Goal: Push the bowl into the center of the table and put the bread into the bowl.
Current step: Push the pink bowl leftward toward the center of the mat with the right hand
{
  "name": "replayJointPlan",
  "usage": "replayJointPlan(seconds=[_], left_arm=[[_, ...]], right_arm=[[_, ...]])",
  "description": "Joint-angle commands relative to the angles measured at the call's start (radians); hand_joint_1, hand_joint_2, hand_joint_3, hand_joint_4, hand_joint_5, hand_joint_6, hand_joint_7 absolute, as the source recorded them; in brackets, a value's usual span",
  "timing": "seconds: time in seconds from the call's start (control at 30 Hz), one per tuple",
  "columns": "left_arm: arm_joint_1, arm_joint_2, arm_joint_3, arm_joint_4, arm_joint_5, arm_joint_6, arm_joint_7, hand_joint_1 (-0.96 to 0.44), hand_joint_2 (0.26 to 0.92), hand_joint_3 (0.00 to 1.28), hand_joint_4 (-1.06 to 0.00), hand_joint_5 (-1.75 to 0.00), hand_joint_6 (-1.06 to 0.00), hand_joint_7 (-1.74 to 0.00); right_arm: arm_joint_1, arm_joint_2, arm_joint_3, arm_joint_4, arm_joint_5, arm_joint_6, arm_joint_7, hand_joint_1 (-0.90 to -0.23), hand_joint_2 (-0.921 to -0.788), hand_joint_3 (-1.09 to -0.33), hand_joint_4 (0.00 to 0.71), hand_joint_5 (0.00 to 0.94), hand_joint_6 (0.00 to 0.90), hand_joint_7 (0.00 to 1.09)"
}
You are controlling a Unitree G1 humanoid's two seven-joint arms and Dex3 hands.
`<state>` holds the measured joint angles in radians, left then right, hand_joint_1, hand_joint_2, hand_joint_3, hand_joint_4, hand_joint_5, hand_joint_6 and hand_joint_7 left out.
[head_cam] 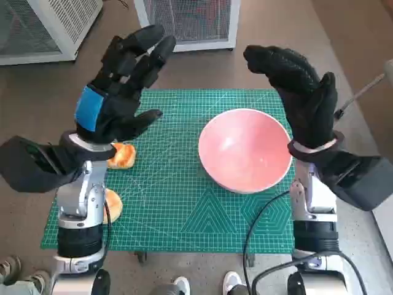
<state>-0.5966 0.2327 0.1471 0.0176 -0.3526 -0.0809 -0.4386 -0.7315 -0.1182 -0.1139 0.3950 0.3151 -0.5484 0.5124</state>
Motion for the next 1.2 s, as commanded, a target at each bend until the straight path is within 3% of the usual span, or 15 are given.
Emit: replayJointPlan(seconds=[0.03,1.03,1.2], left_arm=[[-0.010,0.001,-0.001,0.003,0.007,-0.018,0.001,-0.53,0.921,0.20,-0.22,0.00,-0.04,-0.67],[0.003,-0.008,-0.009,-0.022,-0.002,0.008,0.021,-0.54,0.921,0.21,-0.22,0.00,-0.04,-0.68],[0.013,-0.001,-0.003,-0.023,0.011,-0.008,0.031,-0.55,0.921,0.21,-0.23,0.00,-0.04,-0.67]], right_arm=[[0.011,-0.002,-0.001,0.007,0.003,0.009,0.005,-0.690,-0.921,-0.654,0.218,0.000,0.302,0.00],[0.013,-0.005,-0.001,-0.004,0.007,0.017,0.006,-0.691,-0.921,-0.658,0.217,0.000,0.301,0.00],[0.000,-0.066,-0.073,0.117,0.037,-0.007,0.029,-0.673,-0.921,-0.664,0.209,0.000,0.287,0.00]])
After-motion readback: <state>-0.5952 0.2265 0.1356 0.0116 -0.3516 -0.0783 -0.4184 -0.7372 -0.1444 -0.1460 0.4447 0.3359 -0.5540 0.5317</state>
